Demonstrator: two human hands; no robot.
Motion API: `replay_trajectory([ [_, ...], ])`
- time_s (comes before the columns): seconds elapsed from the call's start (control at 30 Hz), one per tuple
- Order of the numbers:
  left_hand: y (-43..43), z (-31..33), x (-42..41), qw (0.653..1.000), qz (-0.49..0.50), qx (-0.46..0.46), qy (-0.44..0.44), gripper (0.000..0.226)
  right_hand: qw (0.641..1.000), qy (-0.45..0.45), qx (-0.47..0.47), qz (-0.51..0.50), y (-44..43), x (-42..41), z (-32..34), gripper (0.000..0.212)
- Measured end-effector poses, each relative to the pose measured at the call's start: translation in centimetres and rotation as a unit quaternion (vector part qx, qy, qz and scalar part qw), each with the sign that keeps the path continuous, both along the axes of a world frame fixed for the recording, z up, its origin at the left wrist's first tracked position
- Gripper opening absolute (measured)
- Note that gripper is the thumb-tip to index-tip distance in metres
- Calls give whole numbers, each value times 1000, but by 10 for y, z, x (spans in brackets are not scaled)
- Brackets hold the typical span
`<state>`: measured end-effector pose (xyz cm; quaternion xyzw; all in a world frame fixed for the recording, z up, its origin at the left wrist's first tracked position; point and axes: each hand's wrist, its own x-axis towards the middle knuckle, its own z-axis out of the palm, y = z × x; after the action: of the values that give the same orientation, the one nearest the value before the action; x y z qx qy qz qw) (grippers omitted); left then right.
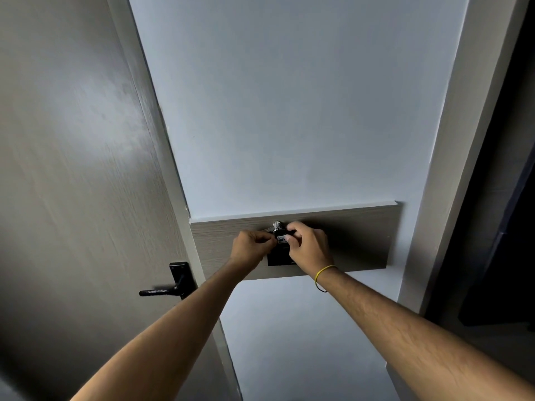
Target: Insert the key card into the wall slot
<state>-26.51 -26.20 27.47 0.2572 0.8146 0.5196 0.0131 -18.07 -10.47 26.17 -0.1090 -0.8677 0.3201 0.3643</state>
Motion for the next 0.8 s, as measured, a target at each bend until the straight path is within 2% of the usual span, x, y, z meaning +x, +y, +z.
replay_trajectory([
  [0.13, 4, 3, 4, 998, 27, -10, 64, 8, 998, -20, 67, -6, 5, 2, 4, 13],
  [0.3, 7, 11, 7, 997, 33, -4, 73, 11, 995, -26, 86, -32, 4, 5, 7, 9],
  [0.47, 11, 5, 9, 997, 26, -9, 74, 11, 993, -34, 101, -56, 1, 3, 6, 13],
  [0.57, 15, -3, 10, 997, 42, -10, 66, 8, 985, -63, 145, -61, -4, -1, 7, 12],
  [0.73, 14, -4, 10, 992, 38, -65, 103, 10, 967, -130, 213, -48, -16, 5, 8, 15],
  [0.8, 12, 1, 10, 981, 33, -113, 153, 13, 959, -142, 239, -52, -14, 6, 8, 17],
])
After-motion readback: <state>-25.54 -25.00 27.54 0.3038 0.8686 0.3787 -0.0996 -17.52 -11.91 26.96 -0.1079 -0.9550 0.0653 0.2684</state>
